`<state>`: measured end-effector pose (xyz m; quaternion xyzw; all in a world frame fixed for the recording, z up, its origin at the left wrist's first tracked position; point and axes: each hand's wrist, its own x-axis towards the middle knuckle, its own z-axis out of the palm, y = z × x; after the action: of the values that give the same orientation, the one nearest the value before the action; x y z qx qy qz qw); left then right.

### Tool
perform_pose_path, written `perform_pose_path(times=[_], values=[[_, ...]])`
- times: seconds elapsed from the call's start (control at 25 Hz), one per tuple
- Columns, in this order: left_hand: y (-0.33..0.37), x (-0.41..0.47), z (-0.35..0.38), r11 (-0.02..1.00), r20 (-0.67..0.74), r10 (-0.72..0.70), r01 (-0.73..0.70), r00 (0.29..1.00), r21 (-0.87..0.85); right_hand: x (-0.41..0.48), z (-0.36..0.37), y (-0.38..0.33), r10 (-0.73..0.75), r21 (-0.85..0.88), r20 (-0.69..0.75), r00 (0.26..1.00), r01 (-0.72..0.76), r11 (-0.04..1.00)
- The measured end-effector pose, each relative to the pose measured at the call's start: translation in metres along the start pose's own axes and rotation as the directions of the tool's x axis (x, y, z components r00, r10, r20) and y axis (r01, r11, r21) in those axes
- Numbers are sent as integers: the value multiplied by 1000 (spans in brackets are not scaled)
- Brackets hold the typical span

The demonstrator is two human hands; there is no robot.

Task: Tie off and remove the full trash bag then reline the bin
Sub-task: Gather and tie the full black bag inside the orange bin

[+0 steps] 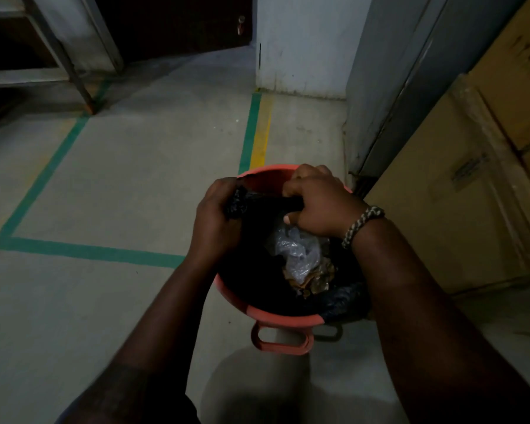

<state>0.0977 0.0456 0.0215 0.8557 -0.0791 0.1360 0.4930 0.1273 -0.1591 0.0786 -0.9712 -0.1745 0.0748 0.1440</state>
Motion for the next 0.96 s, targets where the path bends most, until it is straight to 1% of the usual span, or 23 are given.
perform_pose_path(times=[0.04,0.12,0.16,0.24,0.32,0.36,0.4,0.48,0.56,0.6,0.68,0.76,0.8,0.84,0.88,0.96], values=[[4,-2,0,999,9,-33,33,999,-37,-4,-2,5,19,30,-20,1000,-18,999],[13,-3,2,991,19,-83,85,996,-104,-13,-10,8,54,156,-98,994,-38,987],[16,-4,4,988,34,-74,78,997,-134,-16,-13,8,46,197,-144,988,-17,980],[23,-4,13,974,128,10,19,992,-224,-19,-17,2,-18,206,-249,968,71,976],[28,-7,26,957,234,91,-20,968,-290,-17,-14,-12,-81,198,-293,953,143,970],[30,-9,32,952,249,84,-4,965,-305,-16,-11,-18,-108,191,-295,949,169,967],[30,-11,36,951,232,52,22,971,-308,-17,-8,-21,-126,199,-301,945,191,961],[25,-9,38,958,166,11,37,986,-285,-21,-6,-19,-100,297,-289,952,188,936],[21,-5,37,972,131,-2,33,991,-233,-26,-7,-6,-19,379,-225,974,105,919],[21,-4,35,976,108,-27,50,994,-212,-28,-8,3,12,372,-179,984,56,927],[26,-2,32,979,62,-88,97,994,-176,-31,-9,21,9,265,-106,994,19,964],[31,-3,31,981,58,-107,115,993,-158,-35,-12,35,10,157,-73,997,2,988],[32,-3,31,981,66,-108,117,992,-154,-38,-15,39,35,153,-72,997,-24,988],[31,-3,32,980,79,-104,116,991,-163,-40,-19,40,59,173,-92,994,-43,984],[30,-2,33,976,106,-88,107,990,-187,-41,-22,38,56,192,-138,989,-29,981],[32,-5,38,960,219,-17,77,976,-268,-38,-25,24,-13,173,-256,966,59,983]])
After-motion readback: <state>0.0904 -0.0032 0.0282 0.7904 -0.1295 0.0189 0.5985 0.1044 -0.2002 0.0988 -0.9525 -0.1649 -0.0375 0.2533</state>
